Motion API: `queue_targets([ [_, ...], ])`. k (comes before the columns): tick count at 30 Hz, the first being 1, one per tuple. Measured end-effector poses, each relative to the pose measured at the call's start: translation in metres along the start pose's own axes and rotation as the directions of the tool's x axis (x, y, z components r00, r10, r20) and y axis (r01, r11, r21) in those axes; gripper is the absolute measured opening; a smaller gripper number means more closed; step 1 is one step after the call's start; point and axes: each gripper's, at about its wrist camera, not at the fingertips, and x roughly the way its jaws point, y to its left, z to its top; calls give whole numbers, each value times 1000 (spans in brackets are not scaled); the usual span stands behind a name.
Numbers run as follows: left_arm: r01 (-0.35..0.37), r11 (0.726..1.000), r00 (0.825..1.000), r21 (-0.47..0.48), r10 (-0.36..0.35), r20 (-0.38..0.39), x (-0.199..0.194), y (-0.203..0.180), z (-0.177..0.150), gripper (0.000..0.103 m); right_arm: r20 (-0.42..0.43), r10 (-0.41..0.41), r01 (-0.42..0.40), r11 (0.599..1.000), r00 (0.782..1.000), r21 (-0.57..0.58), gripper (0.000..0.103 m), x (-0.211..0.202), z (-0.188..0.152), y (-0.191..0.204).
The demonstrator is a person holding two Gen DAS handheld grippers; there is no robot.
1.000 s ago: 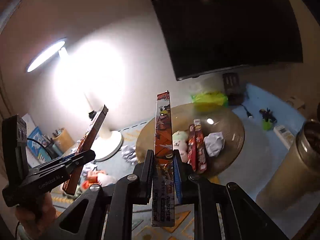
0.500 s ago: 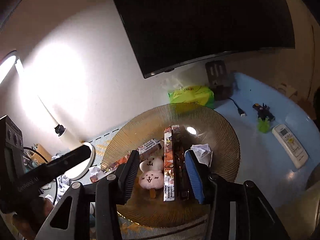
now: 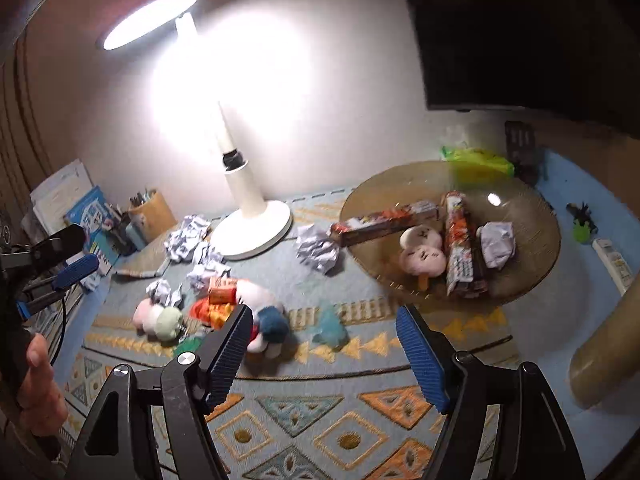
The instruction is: Organize objects
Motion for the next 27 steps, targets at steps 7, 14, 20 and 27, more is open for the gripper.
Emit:
queue_targets([
  [7,-226,959,973,-171,214,-81,-8,104,-58,94,-112,33,-31,999,993,18,73,49,-46,16],
  [14,-392,910,913,-135,367,-179,19,130,-88,94,-194,-65,62,998,979,-22,73,82,-63,17],
  [20,-410,904,904,-118,386,-181,21,130,-89,95,-223,-152,124,983,963,-133,85,93,-68,34],
  [27,-379,895,919,-235,335,-205,36,127,-69,95,-234,-164,128,978,958,-164,90,97,-68,37],
])
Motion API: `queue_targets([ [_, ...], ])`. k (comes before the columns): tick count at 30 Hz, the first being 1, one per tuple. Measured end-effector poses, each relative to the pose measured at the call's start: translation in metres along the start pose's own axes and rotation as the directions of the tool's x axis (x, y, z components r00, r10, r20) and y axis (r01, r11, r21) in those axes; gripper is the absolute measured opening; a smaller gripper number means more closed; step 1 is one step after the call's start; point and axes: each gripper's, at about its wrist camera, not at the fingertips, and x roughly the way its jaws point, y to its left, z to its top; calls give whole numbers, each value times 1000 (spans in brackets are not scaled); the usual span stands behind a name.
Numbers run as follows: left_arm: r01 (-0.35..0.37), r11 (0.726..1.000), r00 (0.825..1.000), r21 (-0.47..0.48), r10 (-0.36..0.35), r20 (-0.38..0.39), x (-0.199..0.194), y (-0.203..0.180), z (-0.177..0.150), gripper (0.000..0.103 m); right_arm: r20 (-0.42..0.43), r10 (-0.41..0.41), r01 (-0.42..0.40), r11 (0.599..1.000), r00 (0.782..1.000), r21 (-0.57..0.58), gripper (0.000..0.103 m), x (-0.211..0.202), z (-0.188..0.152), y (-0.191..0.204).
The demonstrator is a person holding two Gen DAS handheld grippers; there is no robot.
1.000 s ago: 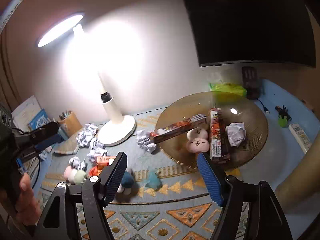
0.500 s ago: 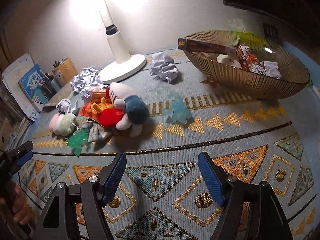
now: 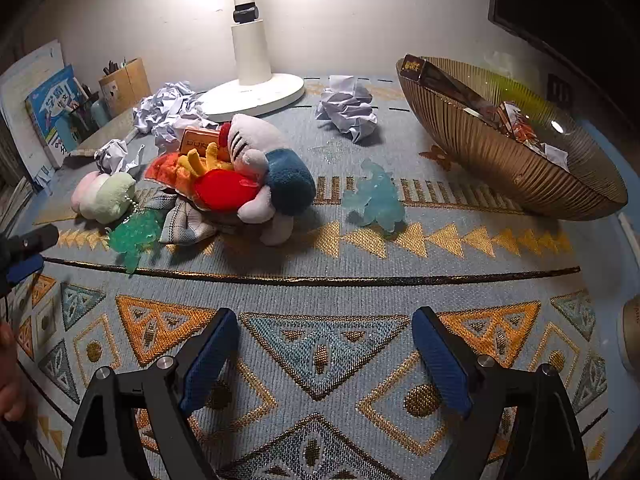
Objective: Organize objects
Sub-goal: 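Lower the left tool onto the pink-white-green plush dango and close it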
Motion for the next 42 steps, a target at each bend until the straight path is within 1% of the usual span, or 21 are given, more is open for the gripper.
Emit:
queue_targets([
  [2,-26,998,1000,-55,25,-7,10,-11,13,95,-1,1,-1,1000,1000,-2,90,0,0,1],
  [4,-55,997,998,-56,55,8,22,-27,24,95,-1,1,-1,1000,1000,-3,91,0,0,1],
  [6,-119,991,993,-55,120,14,37,-40,32,95,0,3,-3,1000,1000,-3,91,0,0,1],
  [9,-185,981,983,-55,184,-13,60,-53,34,95,1,14,-14,1000,1000,-3,92,0,0,1],
  [11,-214,977,977,-16,214,24,62,-60,32,95,3,26,-26,1000,1000,-3,93,0,0,0],
  [13,-193,981,981,30,192,34,61,-62,29,89,3,37,-37,999,999,-2,94,0,0,0],
  [15,-113,992,994,64,112,6,55,-59,28,70,4,51,-51,999,999,-3,94,0,0,0],
  [16,-53,995,998,79,54,-12,50,-56,28,62,4,56,-56,998,998,-3,94,-1,0,-1],
  [18,4,991,1000,133,-2,-14,36,-49,26,58,6,68,-68,998,998,1,94,-2,0,-1],
  [21,-11,975,1000,223,4,31,17,-38,15,56,14,125,-125,992,992,17,94,-6,-1,-5],
  [22,7,972,999,236,-16,36,15,-32,12,57,19,146,-146,989,989,29,94,-7,0,-7],
  [24,60,974,996,216,-72,49,14,-22,9,57,26,189,-190,979,982,71,94,-9,2,-16],
  [27,85,978,994,190,-96,49,15,-18,9,57,57,260,-266,953,964,143,94,-12,11,-29],
  [29,93,979,994,180,-103,46,16,-16,9,57,90,255,-266,951,963,155,94,-18,25,-31],
  [32,111,980,992,167,-120,47,17,-14,10,57,116,255,-268,955,960,123,94,-23,50,-24],
  [34,120,980,991,157,-128,42,18,-12,11,57,104,262,-272,958,959,95,94,-17,65,-14],
  [36,132,981,990,144,-139,37,18,-9,12,58,85,239,-245,967,967,66,94,-6,77,-4],
  [38,151,981,987,125,-155,30,19,-6,13,58,44,248,-251,964,968,85,88,13,83,-1],
  [40,163,981,986,109,-166,23,21,-4,14,58,11,321,-319,934,947,161,75,33,80,-7],
  [41,167,980,985,105,-170,21,21,-3,14,58,3,357,-351,916,934,197,74,41,75,-9],
  [42,169,980,985,103,-172,19,22,-3,15,58,38,360,-360,910,932,206,67,40,71,-10],
])
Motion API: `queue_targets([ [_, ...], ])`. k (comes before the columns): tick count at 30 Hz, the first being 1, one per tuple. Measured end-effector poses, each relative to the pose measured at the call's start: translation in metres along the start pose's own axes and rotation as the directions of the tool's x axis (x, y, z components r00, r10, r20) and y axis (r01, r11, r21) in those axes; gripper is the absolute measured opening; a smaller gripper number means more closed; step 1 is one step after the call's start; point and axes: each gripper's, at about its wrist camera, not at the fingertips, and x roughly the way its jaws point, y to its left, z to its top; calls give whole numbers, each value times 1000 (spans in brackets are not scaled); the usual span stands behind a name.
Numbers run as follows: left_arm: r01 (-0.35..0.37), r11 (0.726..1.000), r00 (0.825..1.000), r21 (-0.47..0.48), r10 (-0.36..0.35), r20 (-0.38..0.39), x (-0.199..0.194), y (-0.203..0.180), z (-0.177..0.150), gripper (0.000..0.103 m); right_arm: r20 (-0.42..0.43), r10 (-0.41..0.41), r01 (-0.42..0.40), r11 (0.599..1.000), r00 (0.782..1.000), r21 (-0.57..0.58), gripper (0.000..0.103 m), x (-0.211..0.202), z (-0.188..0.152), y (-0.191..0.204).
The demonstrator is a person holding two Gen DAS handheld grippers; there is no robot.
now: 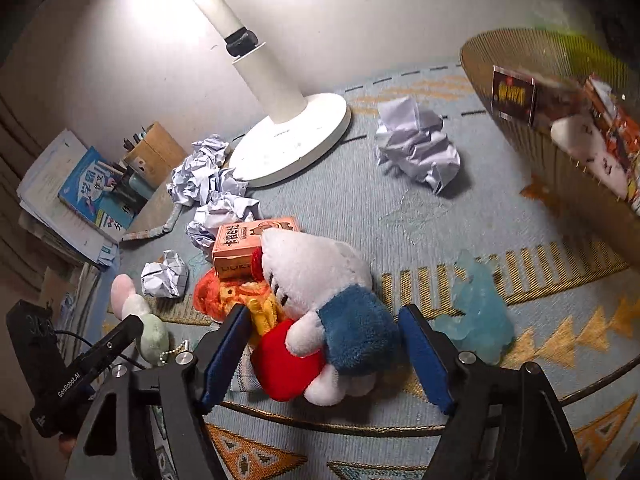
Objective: Organize objects
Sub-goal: 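Lower the left tool onto the pink-white-green plush dango and close it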
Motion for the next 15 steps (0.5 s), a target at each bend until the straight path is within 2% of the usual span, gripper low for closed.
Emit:
queue_targets([
  [1,1,1000,1000,0,-1,-1,1,0,0,58,18,-8,8,1000,1000,-13,56,-3,-4,3],
  [3,1,1000,1000,0,-1,-1,1,0,0,58,48,-51,52,998,998,-18,50,-9,-8,7],
  [4,2,1000,1000,0,-2,-1,1,0,0,58,73,-61,62,998,995,-11,37,-16,-11,8],
  [8,5,1000,1000,-3,-5,-1,0,1,0,58,148,-60,59,998,987,12,37,-56,-29,11],
  [11,4,1000,1000,-4,-4,0,0,2,-1,58,156,-39,32,998,987,49,37,-85,-48,6],
  [13,2,1000,1000,0,-2,0,0,2,-1,58,120,47,-64,987,992,148,37,-94,-60,-8],
  [15,2,1000,1000,1,-2,0,0,2,-1,58,74,177,-190,945,981,266,37,-93,-72,-23],
])
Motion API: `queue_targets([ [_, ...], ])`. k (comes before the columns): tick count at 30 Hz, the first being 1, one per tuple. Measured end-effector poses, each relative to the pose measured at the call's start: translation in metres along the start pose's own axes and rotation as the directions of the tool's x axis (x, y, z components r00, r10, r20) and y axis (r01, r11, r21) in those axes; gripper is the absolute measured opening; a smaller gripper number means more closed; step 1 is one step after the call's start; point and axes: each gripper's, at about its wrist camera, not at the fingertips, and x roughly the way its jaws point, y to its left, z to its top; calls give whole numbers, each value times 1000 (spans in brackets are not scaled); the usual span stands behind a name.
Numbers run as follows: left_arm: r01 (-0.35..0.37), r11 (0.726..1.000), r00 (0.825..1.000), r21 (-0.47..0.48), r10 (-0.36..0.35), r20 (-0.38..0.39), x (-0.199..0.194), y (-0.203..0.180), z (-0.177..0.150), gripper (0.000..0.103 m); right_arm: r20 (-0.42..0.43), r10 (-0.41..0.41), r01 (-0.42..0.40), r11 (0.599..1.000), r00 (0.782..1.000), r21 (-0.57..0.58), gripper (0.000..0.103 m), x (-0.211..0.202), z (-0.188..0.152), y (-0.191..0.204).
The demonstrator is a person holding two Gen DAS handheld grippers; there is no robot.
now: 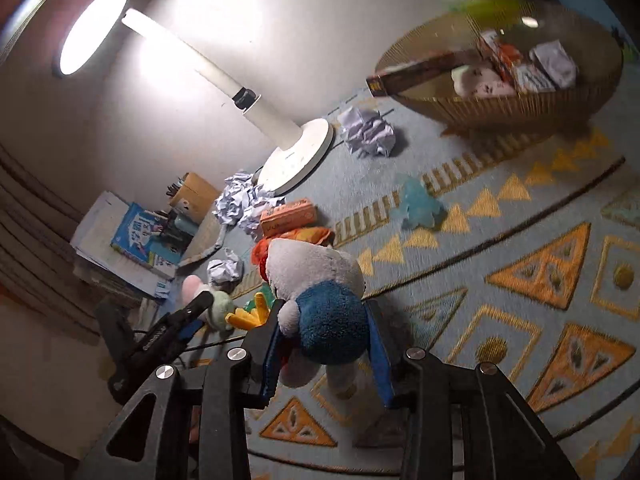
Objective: Organize objects
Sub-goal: 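Lower the left tool onto the pink-white-green plush dango and close it, then grasp the Hello Kitty plush with the right tool while the left tool holds the dango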
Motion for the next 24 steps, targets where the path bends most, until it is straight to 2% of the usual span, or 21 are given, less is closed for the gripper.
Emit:
queue_targets([
  [1,1,1000,1000,-2,-1,-1,0,0,0,58,-38,42,-40,998,998,50,38,3,-3,-7],
  [3,6,1000,1000,-15,-6,-4,0,2,0,59,-66,75,-66,990,995,125,39,7,-7,-17],
  [4,11,1000,1000,-24,-11,-7,0,3,0,59,-54,60,-52,988,997,143,39,7,-7,-21],
  [6,21,999,1000,-46,-21,-9,0,6,0,60,-13,-27,28,990,1000,140,43,2,-5,-27],
  [9,35,997,999,-70,-36,-13,1,11,0,60,43,-138,134,988,990,82,57,-12,-1,-26],
  [10,37,997,999,-72,-38,-15,1,11,0,60,68,-173,169,984,983,54,67,-18,0,-24],
  [11,36,997,999,-70,-37,-16,1,11,0,60,92,-202,201,979,975,26,71,-23,1,-22],
  [15,27,998,1000,-57,-28,-13,1,9,0,60,173,-306,319,946,936,-52,73,-42,4,-16],
  [19,31,997,999,-64,-32,-15,2,10,0,61,182,-311,344,920,933,-186,73,-45,-5,3],
  [20,31,997,999,-65,-32,-15,2,10,0,61,184,-317,356,903,930,-242,74,-41,-12,13],
  [21,31,998,999,-64,-32,-15,3,10,0,61,188,-335,380,873,923,-306,79,-35,-19,23],
  [22,30,998,999,-62,-31,-15,2,10,0,61,201,-365,416,830,909,-371,83,-25,-28,34],
  [23,30,998,999,-58,-31,-17,2,10,0,61,233,-398,461,775,887,-431,84,-17,-37,43],
  [24,31,998,999,-54,-32,-20,2,9,0,61,275,-441,519,714,855,-470,84,-8,-45,50],
])
